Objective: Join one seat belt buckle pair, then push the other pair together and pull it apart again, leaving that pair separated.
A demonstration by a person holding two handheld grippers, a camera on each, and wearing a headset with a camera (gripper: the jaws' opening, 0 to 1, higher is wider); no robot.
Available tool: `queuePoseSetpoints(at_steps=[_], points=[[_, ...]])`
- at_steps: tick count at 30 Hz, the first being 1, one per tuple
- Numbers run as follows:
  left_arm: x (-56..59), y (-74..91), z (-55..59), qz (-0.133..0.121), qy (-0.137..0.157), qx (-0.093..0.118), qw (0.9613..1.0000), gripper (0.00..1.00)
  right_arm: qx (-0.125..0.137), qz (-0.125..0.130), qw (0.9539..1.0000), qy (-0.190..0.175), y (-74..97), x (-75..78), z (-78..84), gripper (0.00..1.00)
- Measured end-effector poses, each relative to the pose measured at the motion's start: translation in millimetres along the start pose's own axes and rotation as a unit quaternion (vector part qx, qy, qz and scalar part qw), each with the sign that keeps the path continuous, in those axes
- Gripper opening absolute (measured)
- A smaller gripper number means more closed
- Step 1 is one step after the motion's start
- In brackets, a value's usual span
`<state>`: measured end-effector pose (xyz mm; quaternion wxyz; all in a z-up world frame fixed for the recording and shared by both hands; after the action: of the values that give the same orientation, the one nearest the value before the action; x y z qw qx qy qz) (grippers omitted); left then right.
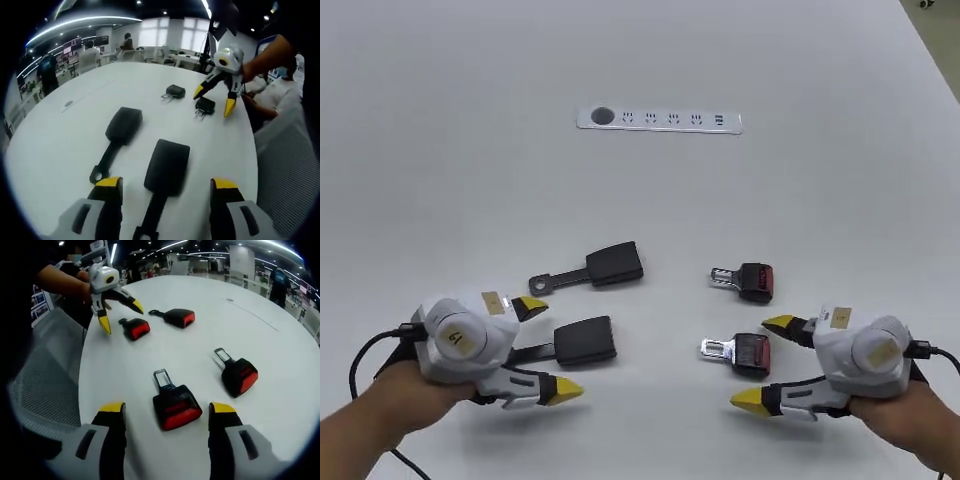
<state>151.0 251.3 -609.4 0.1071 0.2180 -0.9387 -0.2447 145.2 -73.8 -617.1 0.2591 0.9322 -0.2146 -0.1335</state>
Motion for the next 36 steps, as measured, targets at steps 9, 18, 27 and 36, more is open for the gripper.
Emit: queuePoseSetpoints(at_steps=[9,18,27,36], points=[[-8.4,-2.7,6.4,0.017,-0.041,-0.045,0.998,0.63,-0.034,-0.033,0.9975,0.052,-3.8,9.4,1.0,0.53],[-19.9,-7.8,0.1,0.09,-0.095,-0.038,0.9907,0.35,-0.059,-0.047,0.993,0.091,-8.4,13.8,-3.0,0.41],[-25.5,-11.7,-1.4,0.132,-0.123,-0.057,0.9819,0.33,-0.067,-0.057,0.9901,0.11,-6.2,15.1,-8.6,0.34],[-28.8,-14.9,-4.9,0.158,-0.142,-0.074,0.9743,0.33,-0.083,-0.065,0.9887,0.107,-6.3,16.0,-13.0,0.34]])
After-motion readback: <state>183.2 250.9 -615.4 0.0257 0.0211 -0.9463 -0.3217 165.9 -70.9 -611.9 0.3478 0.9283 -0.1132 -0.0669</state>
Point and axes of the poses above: the centre of the closed fingertips' face, and the gripper's own axes: y roughly backward along the fingers, x roughly to its right, z roughly out of its underside, the point moved 9 cm from there along y, roughly backward along the fingers, and after that the axes turned 15 degrees about x, right-handed, at the moved point
